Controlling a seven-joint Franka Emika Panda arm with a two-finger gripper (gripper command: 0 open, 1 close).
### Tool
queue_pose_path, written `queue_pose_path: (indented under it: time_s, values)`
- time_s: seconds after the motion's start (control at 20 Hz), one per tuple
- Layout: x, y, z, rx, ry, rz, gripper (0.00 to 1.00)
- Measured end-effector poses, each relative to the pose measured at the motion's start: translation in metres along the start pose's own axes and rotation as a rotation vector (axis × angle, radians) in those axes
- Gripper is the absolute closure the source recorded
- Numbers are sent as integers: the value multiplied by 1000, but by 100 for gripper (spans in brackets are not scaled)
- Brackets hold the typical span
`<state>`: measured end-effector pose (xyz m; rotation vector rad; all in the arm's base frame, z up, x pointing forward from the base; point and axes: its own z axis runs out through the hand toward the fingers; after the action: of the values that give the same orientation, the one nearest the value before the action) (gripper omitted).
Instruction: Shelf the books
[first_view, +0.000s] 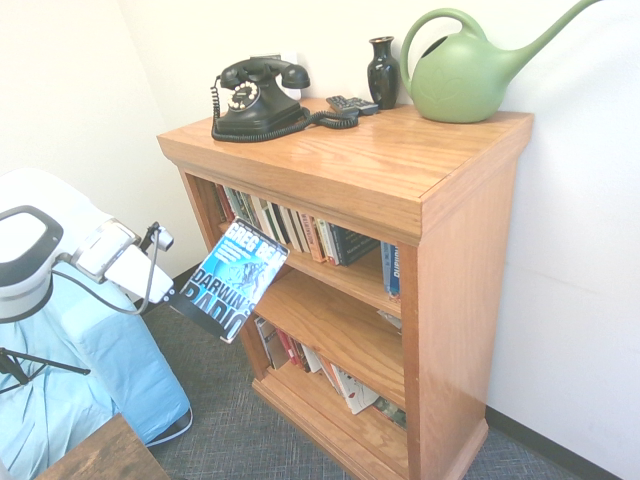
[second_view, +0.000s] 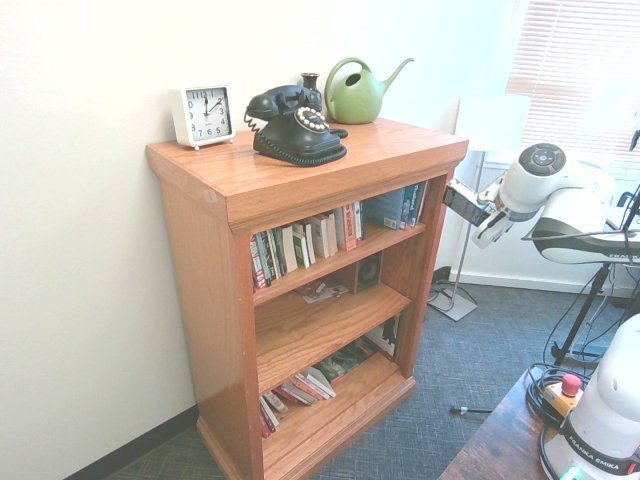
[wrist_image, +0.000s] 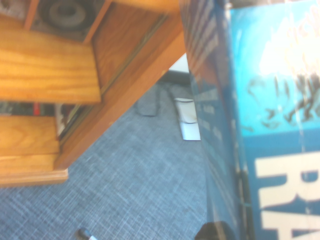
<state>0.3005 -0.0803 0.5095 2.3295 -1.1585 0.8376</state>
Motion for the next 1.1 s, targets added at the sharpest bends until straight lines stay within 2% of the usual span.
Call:
queue_pose_path:
  time_s: [0.2, 0.3, 0.7, 1.1]
  values:
    - [26, 41, 43, 51, -16, -28, 100]
    - [29, 47, 59, 72, -18, -41, 100]
    - [15, 16, 88, 145, -22, -113, 100]
    - [9, -11, 106, 195, -32, -95, 100]
